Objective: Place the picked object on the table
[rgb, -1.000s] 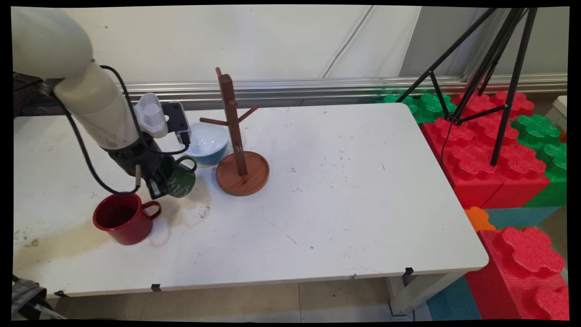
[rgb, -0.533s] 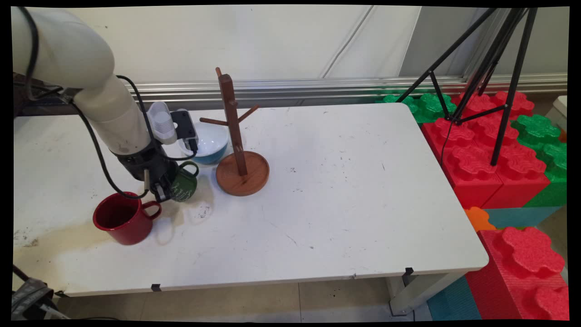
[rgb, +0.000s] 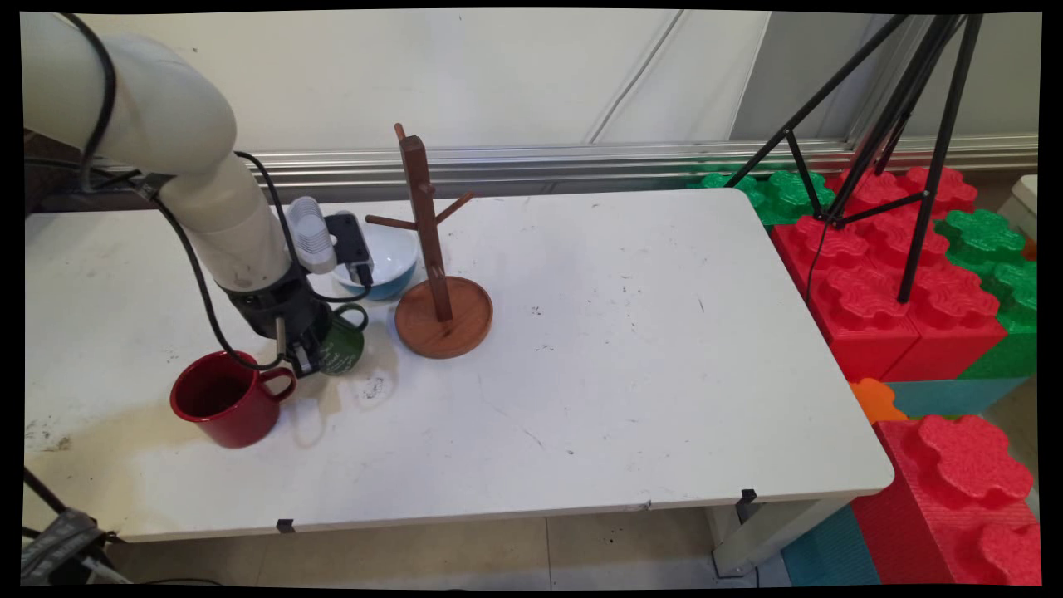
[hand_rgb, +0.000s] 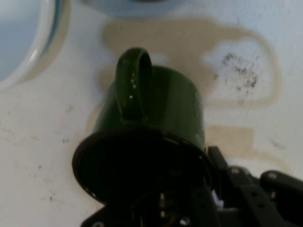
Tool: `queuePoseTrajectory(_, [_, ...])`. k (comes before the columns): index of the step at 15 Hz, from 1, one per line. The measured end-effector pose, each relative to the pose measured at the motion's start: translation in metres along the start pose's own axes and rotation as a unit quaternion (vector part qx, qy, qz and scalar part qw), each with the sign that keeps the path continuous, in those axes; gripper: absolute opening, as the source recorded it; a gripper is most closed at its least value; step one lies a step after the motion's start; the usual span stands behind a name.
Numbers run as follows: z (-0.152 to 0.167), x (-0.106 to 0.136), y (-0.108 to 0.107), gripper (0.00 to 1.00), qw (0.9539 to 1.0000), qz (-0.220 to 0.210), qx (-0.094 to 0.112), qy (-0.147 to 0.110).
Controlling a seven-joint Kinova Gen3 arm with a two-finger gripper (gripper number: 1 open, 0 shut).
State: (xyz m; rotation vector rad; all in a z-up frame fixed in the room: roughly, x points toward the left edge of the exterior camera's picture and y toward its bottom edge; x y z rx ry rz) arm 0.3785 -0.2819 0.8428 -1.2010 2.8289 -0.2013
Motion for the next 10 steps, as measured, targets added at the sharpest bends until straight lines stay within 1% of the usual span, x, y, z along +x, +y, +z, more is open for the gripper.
queuePoseTrajectory(1, [0.001, 0.001, 0.0, 0.0, 1.0, -0.001, 0.0, -0.001])
queuePoseTrajectory(2, [0.003, 0.003, 0.0, 1.0, 1.0, -0.002, -0.001, -0.001])
queuePoseTrajectory(10, [0.009, 0.011, 0.0, 1.0, 0.9998, -0.019, 0.003, 0.008])
